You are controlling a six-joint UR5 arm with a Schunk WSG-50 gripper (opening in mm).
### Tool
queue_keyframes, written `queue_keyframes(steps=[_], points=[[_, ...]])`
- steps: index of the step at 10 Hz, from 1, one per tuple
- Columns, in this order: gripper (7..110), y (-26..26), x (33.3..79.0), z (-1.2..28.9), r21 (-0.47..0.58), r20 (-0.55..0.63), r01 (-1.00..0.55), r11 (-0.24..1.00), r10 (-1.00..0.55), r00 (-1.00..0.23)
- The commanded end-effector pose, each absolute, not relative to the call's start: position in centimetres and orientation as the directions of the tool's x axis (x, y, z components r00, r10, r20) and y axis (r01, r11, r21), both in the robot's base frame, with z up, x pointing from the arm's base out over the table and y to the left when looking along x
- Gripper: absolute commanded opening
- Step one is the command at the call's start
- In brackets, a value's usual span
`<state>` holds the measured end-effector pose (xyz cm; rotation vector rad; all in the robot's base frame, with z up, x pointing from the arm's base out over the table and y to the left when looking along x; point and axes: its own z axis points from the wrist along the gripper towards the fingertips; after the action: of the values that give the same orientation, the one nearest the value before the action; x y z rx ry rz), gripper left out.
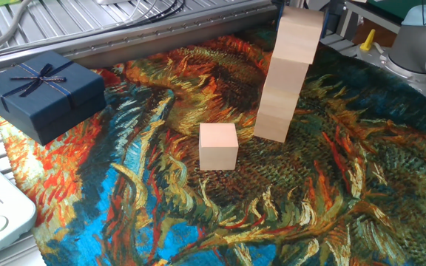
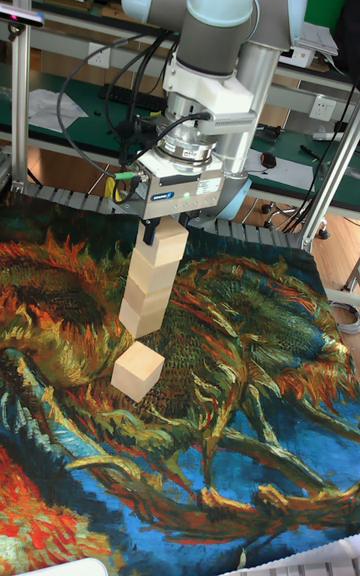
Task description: Stack the blocks in a vertical line of five
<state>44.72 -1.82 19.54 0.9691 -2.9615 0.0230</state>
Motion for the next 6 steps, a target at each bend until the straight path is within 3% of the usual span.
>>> queue_keyframes(steps=[1,6], points=[[7,-1.57,44.83,19.68,0.003,0.018,-0.591,0.806,-0.591,-0.806],[7,-1.76,44.82,19.65,0.000,0.022,-0.594,0.805,-0.594,-0.805]])
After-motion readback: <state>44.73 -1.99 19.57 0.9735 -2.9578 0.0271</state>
